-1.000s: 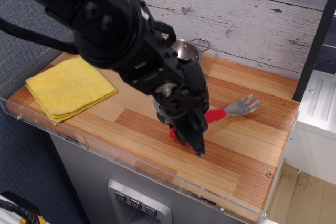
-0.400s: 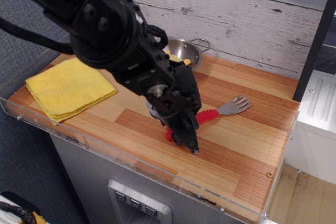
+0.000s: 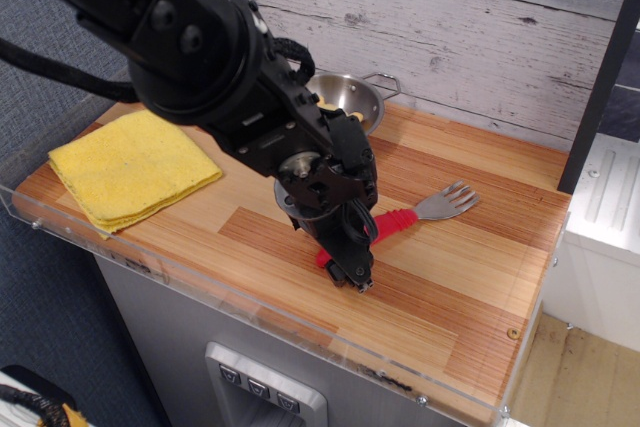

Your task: Move the red fork away from the yellow rag.

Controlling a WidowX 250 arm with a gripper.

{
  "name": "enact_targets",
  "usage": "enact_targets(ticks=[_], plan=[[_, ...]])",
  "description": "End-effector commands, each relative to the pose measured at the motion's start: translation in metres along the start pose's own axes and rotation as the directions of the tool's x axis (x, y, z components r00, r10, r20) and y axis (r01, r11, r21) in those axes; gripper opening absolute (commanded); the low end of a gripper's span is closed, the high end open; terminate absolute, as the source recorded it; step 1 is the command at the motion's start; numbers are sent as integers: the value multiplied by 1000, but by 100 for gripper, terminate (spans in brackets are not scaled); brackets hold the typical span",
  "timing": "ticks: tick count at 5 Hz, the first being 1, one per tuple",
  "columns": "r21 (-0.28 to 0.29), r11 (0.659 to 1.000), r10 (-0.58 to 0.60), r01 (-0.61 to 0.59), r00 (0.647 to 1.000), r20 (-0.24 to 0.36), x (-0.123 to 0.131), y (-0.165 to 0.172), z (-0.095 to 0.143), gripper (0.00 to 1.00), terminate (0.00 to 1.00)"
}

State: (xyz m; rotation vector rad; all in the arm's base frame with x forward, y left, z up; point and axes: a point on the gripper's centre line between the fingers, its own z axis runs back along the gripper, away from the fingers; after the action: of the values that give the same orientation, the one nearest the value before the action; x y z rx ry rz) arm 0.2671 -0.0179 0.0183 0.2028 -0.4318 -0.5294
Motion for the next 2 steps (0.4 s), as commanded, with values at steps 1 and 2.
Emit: enact_targets(ticks=[1, 2], plan=[[48, 998, 17, -28, 976, 215, 30, 18, 50, 100, 0], [131, 991, -22, -24, 941, 338, 51, 35, 89, 100, 0]])
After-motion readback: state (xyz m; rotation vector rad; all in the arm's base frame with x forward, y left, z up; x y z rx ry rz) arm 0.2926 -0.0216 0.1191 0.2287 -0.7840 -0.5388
